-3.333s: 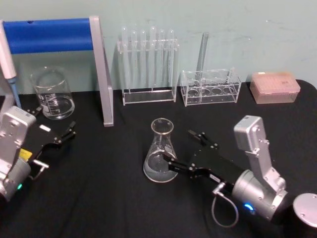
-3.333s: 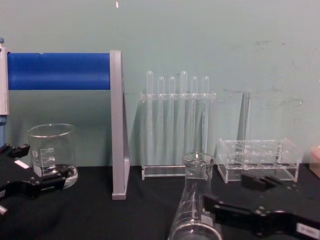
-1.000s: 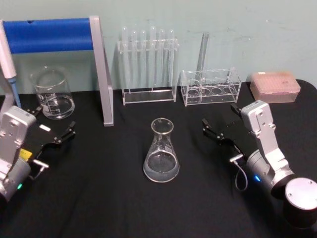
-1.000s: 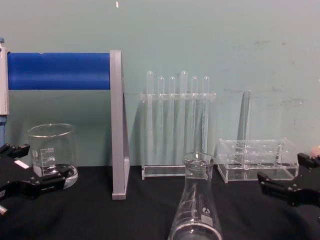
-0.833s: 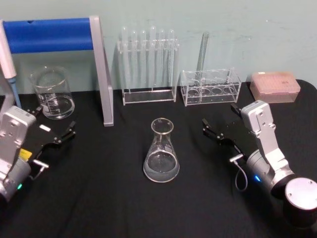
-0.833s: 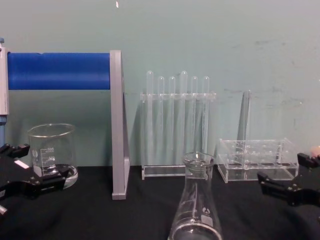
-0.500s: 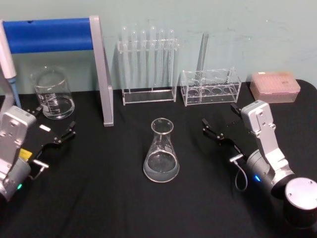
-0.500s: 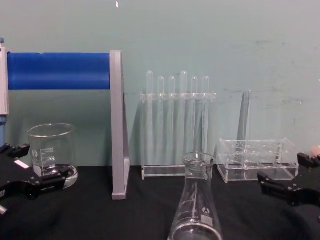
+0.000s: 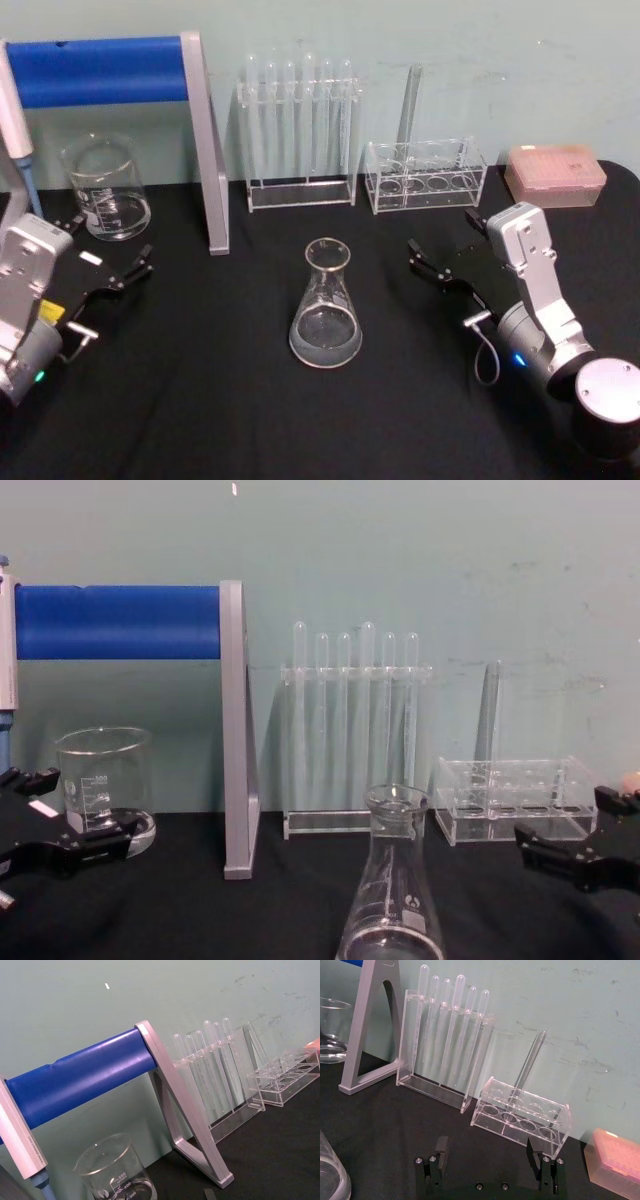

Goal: Grasp the erlenmeyer flask with one hand, shake it three times, then place it back.

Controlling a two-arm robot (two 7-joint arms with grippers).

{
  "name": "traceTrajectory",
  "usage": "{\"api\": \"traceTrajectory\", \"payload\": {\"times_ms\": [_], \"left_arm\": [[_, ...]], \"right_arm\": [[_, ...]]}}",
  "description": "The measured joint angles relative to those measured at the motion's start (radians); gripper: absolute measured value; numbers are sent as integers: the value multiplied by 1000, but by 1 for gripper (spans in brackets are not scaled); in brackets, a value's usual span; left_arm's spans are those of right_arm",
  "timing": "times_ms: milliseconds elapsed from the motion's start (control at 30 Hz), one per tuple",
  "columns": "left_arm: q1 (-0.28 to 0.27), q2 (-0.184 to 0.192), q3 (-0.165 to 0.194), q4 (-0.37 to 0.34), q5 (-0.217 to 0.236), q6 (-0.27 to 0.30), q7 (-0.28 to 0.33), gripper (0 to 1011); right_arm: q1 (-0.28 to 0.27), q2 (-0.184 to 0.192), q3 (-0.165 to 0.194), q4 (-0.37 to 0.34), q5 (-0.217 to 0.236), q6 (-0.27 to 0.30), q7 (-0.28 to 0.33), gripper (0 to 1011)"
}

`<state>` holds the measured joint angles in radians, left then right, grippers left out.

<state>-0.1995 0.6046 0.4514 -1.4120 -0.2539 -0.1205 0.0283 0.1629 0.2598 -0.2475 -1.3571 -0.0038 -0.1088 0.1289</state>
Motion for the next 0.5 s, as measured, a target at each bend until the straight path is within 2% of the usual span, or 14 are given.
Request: {"api": "traceTrajectory", "payload": {"times_ms": [500], "left_arm": [[0,0,0,0,0,0,0,1001]], "right_arm": [[0,0,0,0,0,0,0,1002]]}}
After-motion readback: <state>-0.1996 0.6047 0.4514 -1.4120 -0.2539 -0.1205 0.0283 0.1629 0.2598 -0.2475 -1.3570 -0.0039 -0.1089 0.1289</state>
